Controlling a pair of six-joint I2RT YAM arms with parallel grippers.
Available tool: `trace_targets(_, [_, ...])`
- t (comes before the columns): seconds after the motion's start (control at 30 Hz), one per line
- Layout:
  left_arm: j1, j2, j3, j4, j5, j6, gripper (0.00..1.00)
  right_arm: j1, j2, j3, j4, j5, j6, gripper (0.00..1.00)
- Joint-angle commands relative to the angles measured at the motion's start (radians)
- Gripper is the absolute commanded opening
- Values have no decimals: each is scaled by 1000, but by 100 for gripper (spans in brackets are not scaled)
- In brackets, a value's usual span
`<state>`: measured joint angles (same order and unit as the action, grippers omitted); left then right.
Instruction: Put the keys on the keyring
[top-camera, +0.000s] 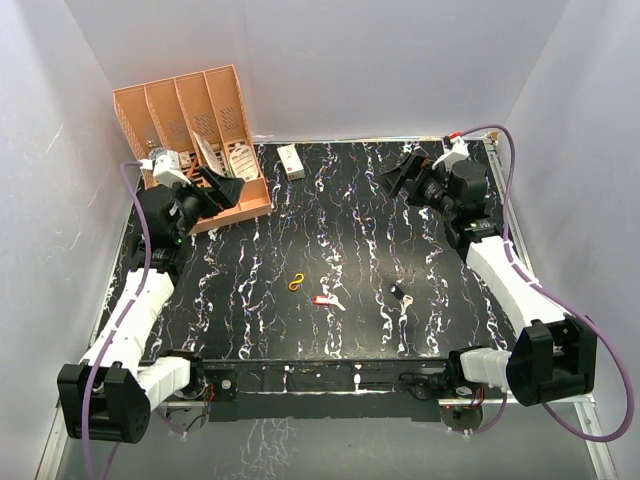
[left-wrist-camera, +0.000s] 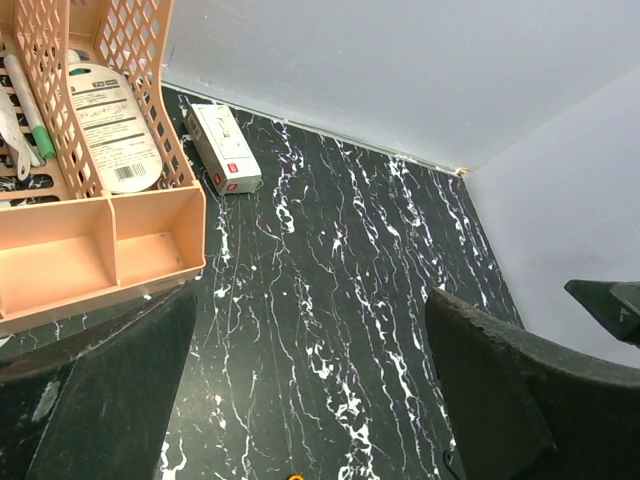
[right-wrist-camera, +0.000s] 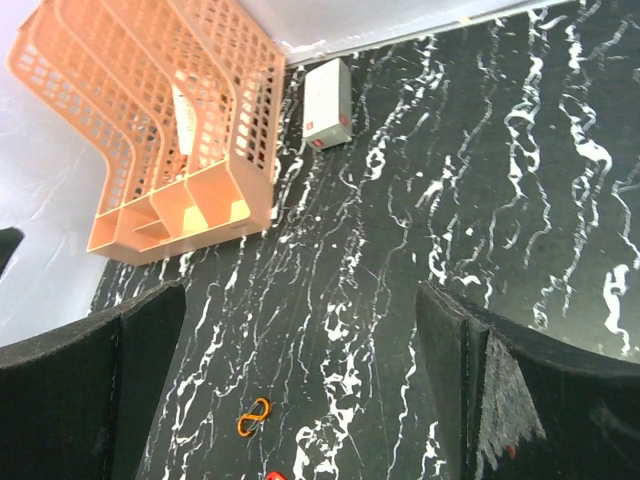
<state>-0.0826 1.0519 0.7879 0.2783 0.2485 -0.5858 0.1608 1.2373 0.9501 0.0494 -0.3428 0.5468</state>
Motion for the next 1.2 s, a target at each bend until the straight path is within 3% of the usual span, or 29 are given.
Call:
trace_targets(0.0, [-2,-11,43,-62,53,56,94,-4,-24,71,-71,89,-48,98])
trace_targets(0.23, [-41,31,119,-214,90,178,90,-4,-6,128,-159,90,-95,98])
trace_targets(0.43, [-163,36,123,-280,-31,230,99,-3,-3,144,-162,79,-94,98])
trace_targets(0.67, [-330,96,104,-356,-170,278,99,2,12,145,-186,90,-114,98])
trace_targets(1.17, [-721,289,53,-444,-526,304,82,2,-31,136,-235,100,-157,98])
